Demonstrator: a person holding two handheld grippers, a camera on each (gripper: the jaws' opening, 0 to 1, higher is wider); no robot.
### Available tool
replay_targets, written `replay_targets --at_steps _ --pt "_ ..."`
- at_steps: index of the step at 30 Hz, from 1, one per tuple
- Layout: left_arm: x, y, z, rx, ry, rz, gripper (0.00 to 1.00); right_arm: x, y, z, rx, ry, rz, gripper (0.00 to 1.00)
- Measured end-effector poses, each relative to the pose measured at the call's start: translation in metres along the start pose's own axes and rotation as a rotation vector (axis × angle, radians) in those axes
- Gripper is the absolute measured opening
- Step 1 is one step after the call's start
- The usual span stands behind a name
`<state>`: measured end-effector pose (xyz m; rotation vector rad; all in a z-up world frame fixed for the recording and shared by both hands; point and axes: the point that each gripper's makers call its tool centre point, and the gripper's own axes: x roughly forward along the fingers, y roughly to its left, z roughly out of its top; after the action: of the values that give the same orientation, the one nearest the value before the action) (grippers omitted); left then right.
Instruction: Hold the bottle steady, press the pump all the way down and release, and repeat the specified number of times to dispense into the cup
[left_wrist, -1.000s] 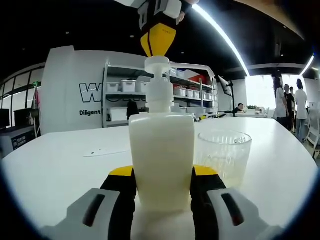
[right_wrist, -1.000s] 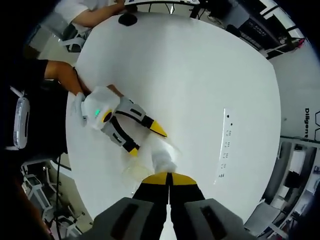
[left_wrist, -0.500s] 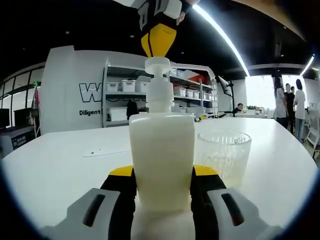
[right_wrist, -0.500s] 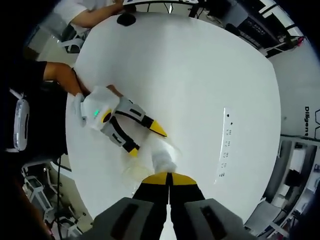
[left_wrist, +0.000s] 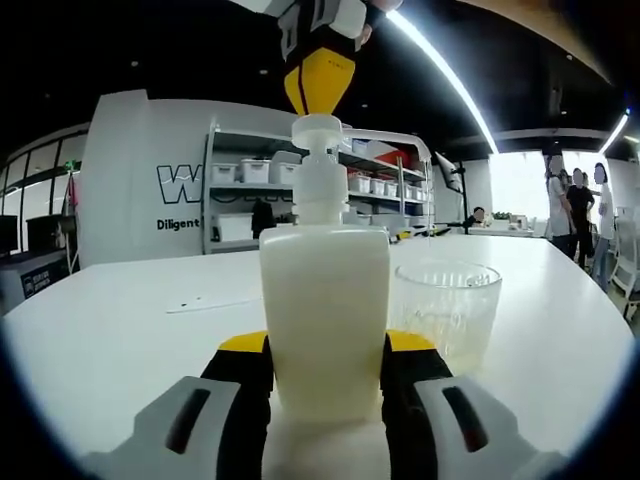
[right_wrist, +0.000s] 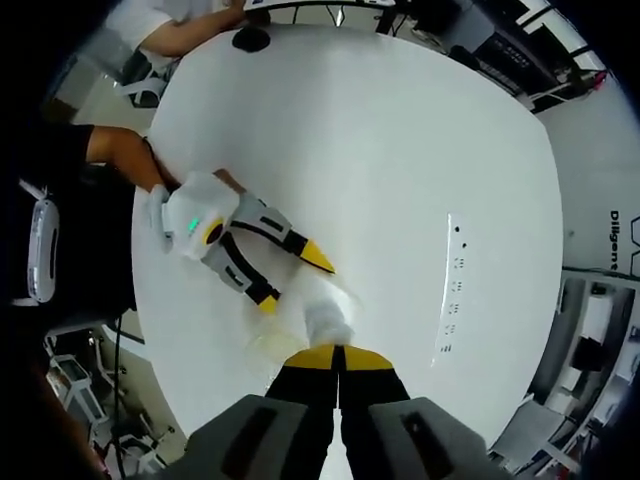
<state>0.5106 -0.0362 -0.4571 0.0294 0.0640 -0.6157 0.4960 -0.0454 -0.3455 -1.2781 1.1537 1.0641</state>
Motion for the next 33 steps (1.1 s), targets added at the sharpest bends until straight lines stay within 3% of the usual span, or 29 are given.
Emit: replay_targets --at_steps 33 --pt "-0.0044 -0.0069 -0.0025 -0.008 0.002 -0.006 0.40 0.0035 0.0021 0.0000 0.027 -0.008 0.017 0.00"
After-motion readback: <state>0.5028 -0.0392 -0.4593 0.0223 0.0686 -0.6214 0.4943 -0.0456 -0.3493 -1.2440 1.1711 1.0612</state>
